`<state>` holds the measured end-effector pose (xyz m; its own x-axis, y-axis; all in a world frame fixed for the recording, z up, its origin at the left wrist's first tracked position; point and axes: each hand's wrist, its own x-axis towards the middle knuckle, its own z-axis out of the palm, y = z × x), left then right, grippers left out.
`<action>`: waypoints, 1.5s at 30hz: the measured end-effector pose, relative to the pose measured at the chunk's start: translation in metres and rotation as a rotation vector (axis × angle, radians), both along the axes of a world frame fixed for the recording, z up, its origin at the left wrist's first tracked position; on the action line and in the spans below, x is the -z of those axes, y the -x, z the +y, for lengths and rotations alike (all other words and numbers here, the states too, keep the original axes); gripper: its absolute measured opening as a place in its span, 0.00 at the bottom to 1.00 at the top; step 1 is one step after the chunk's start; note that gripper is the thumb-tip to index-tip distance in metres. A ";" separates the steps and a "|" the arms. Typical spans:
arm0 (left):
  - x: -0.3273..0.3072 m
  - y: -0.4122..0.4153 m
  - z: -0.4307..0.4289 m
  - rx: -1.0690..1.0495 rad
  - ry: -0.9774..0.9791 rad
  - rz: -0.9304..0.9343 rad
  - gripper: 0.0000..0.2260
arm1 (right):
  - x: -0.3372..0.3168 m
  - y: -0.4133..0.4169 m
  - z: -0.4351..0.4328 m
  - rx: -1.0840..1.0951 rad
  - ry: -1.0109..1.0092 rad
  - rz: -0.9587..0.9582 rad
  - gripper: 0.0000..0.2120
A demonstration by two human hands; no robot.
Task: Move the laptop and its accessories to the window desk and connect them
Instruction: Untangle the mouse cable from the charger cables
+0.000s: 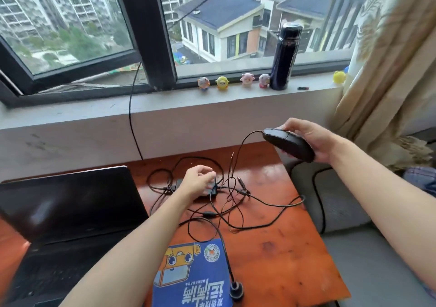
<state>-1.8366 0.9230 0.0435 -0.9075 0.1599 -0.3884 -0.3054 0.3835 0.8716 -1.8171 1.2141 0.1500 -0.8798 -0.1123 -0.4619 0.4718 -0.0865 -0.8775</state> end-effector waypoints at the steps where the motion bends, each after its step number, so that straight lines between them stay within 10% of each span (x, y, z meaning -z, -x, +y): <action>1: -0.008 -0.001 0.006 -0.016 -0.083 -0.037 0.11 | 0.001 -0.005 0.001 -0.011 0.001 -0.016 0.10; 12: -0.005 -0.022 0.052 0.465 -0.081 -0.158 0.11 | 0.029 -0.017 0.018 -0.052 0.270 -0.075 0.13; 20: 0.003 -0.004 -0.010 -0.308 -0.187 -0.178 0.07 | 0.050 -0.019 0.065 0.055 0.620 -0.096 0.22; 27: 0.023 -0.031 -0.059 0.013 0.794 -0.063 0.10 | 0.042 0.005 0.039 0.076 0.683 -0.004 0.18; 30: 0.029 -0.039 -0.066 0.074 0.769 -0.084 0.09 | 0.028 0.017 0.025 0.029 0.742 0.025 0.18; 34: 0.023 -0.038 -0.081 -0.449 0.356 -0.084 0.15 | 0.010 0.032 0.021 0.025 0.796 0.086 0.17; 40: 0.022 -0.053 -0.108 -0.173 1.183 -0.121 0.10 | -0.007 0.045 0.012 -0.066 0.727 0.044 0.19; 42: 0.023 -0.047 -0.096 -0.066 1.101 -0.033 0.15 | -0.007 0.046 -0.001 -0.153 0.691 0.006 0.19; 45: 0.012 -0.034 -0.052 -0.059 0.443 0.014 0.23 | -0.007 0.047 -0.019 -0.229 0.667 -0.039 0.20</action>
